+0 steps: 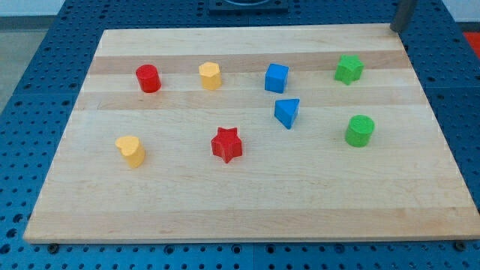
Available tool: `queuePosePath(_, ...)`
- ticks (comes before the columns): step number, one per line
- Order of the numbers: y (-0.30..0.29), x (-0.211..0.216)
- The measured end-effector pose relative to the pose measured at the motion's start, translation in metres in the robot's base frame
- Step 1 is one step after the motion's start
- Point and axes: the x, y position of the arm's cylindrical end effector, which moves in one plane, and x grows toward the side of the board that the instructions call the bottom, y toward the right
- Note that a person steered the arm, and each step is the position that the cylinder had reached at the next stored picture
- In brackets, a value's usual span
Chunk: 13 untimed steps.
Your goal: Push the green star into the blue cube
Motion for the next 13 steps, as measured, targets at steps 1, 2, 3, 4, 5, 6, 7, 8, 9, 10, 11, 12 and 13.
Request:
queuePosePath(1,0.0,0.065)
queuePosePath(2,0.0,0.065)
queuePosePath(3,-0.01,0.105)
queuePosePath(4,-0.01,0.112)
queuePosePath(5,-0.025,0.101)
queuePosePath(6,-0.06,0.091)
queuePosePath(7,-0.063,0.091)
queuePosePath(8,-0.096,0.108)
queuePosePath(9,-0.097,0.108)
queuePosePath(10,-0.097,0.108)
queuePosePath(11,-0.128,0.108)
queuePosePath(12,-0.138,0.108)
queuePosePath(13,-0.168,0.111)
